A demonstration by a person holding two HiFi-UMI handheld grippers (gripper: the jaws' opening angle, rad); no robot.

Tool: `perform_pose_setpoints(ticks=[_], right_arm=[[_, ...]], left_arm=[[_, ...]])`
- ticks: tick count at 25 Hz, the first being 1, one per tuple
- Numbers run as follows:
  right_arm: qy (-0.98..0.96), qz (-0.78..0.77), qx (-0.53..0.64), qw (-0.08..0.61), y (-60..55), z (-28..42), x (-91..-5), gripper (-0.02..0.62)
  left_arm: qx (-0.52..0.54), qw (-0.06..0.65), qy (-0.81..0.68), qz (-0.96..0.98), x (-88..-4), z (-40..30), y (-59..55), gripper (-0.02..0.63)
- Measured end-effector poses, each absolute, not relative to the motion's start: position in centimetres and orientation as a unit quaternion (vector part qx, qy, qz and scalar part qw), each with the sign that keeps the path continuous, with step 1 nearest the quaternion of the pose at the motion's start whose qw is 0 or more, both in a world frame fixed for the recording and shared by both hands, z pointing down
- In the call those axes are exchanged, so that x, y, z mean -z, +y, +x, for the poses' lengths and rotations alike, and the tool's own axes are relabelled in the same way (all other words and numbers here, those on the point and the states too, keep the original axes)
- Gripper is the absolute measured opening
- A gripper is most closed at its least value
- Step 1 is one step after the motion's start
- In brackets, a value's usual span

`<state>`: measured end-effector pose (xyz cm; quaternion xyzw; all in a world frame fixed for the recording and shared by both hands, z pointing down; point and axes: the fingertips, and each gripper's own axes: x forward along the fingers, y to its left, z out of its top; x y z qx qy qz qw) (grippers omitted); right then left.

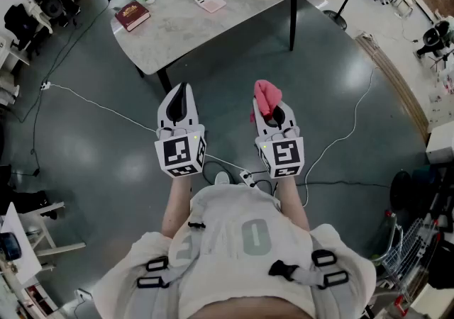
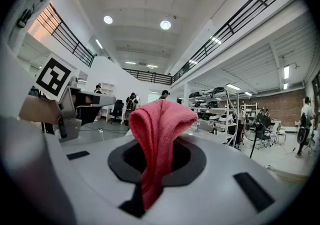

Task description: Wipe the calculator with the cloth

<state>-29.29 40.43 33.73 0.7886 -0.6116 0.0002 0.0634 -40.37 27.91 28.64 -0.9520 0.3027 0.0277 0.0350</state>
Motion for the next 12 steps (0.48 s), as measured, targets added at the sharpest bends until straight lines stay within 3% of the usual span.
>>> perform_pose_setpoints(ticks=[12], right_arm=[[-0.623, 0.781, 0.009, 0.054, 41.5, -27.6, -34.3, 0.055]], left_arm=[[-0.011, 0.033, 0.315, -0.948, -30.1, -38.8, 28.6, 0.021]])
